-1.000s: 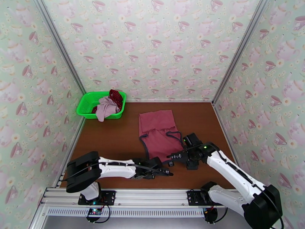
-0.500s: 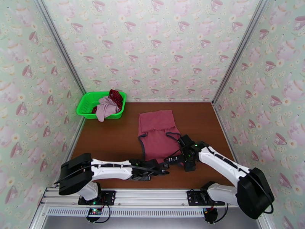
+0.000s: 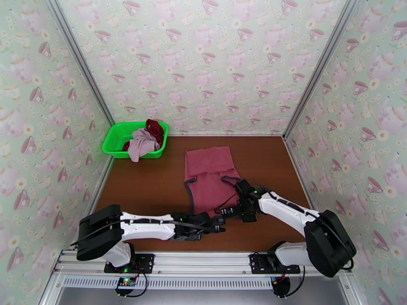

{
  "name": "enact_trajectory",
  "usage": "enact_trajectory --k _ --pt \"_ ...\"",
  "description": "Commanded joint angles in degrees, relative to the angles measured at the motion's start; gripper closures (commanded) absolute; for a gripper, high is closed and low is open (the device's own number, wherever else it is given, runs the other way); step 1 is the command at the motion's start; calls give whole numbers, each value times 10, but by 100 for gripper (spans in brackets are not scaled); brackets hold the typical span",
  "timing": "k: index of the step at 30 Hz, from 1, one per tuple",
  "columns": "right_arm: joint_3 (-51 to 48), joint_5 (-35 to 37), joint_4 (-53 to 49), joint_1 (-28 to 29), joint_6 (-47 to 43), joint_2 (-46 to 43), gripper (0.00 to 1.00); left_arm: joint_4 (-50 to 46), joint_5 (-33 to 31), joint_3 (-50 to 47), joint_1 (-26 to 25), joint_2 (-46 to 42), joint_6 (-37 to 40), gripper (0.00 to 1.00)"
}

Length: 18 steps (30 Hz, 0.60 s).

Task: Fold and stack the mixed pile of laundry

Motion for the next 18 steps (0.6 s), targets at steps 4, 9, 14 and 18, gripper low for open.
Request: enact_trajectory --k 4,9,14,18 --pt "77 -4 -20 -20 31 -50 100 -17 -19 36 37 -52 41 100" --pt "149 -16 6 -53 56 -38 100 -47 25 109 121 -59 112 100" --pt "226 -10 59 -76 65 16 100 -67 87 213 218 -17 187 100" --pt "291 -13 108 -91 73 92 100 -83 115 309 290 56 240 100"
